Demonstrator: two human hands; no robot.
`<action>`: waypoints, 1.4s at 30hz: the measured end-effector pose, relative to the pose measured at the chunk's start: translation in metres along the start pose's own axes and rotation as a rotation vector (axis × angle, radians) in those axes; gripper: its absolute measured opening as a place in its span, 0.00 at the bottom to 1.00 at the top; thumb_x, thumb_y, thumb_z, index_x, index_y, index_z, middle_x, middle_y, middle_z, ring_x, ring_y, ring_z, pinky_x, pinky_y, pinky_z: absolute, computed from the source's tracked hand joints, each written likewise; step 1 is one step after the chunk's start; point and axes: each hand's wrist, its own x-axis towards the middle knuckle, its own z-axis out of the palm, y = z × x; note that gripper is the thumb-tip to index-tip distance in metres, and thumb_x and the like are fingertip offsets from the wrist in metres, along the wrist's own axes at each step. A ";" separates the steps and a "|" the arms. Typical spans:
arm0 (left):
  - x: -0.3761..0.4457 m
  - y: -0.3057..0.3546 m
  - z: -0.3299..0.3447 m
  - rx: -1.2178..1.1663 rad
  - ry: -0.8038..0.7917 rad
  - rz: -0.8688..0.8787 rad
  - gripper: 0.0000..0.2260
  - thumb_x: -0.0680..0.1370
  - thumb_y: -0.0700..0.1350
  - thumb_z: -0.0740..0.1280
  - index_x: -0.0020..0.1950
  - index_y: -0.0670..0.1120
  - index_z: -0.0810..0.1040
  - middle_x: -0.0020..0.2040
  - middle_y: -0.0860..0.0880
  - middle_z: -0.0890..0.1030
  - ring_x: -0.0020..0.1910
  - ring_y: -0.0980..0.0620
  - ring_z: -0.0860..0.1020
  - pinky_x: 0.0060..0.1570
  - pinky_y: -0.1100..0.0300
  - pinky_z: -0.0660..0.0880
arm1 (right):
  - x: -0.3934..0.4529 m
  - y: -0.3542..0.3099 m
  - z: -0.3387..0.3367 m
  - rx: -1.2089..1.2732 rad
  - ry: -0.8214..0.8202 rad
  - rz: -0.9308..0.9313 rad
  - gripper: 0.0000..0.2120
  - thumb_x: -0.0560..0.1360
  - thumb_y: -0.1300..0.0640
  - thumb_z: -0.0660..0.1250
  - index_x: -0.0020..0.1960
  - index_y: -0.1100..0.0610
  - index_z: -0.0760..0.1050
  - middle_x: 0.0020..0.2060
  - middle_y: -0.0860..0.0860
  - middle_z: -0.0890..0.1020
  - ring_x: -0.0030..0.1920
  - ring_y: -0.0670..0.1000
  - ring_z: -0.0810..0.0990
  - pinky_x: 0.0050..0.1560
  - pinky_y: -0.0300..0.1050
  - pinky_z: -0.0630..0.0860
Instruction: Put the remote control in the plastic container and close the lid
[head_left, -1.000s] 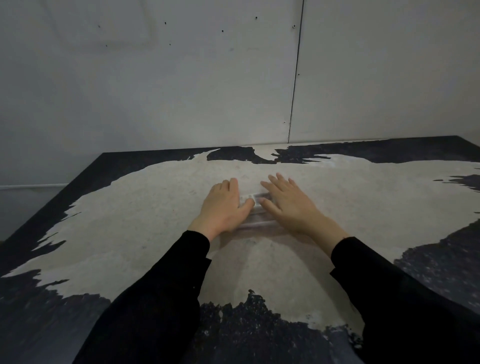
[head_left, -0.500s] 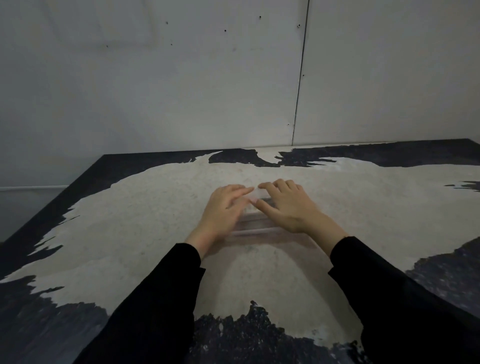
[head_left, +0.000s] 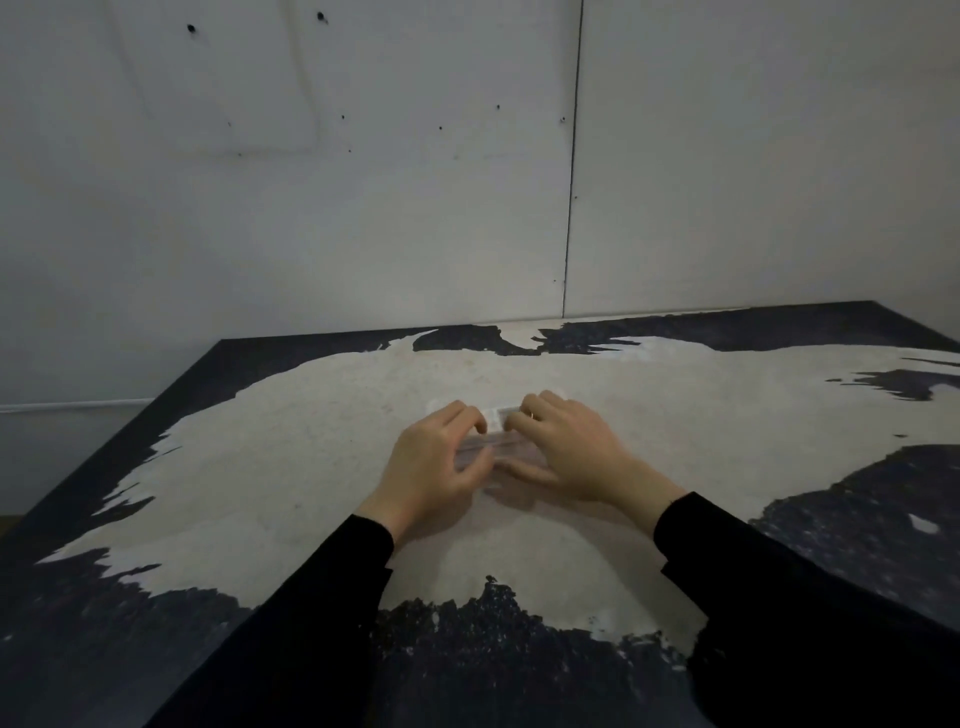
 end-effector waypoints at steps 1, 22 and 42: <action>-0.001 -0.001 -0.001 -0.036 -0.035 0.009 0.07 0.73 0.52 0.62 0.45 0.49 0.72 0.43 0.52 0.76 0.39 0.52 0.74 0.38 0.56 0.73 | -0.007 0.005 -0.003 -0.023 -0.048 -0.042 0.19 0.73 0.40 0.57 0.52 0.53 0.73 0.45 0.53 0.78 0.44 0.55 0.76 0.37 0.49 0.74; 0.210 0.158 0.193 -0.034 -0.228 0.216 0.12 0.74 0.39 0.61 0.54 0.38 0.78 0.51 0.40 0.77 0.48 0.39 0.77 0.48 0.47 0.75 | -0.105 0.249 -0.028 -0.331 -0.164 0.773 0.14 0.73 0.61 0.58 0.58 0.61 0.72 0.55 0.60 0.76 0.56 0.61 0.74 0.55 0.53 0.72; 0.341 0.206 0.288 0.182 -0.428 0.257 0.24 0.77 0.49 0.56 0.71 0.41 0.62 0.72 0.42 0.68 0.71 0.43 0.63 0.73 0.46 0.54 | -0.106 0.385 -0.006 -0.159 -0.245 1.118 0.34 0.78 0.41 0.50 0.76 0.54 0.40 0.77 0.60 0.45 0.76 0.62 0.45 0.73 0.65 0.43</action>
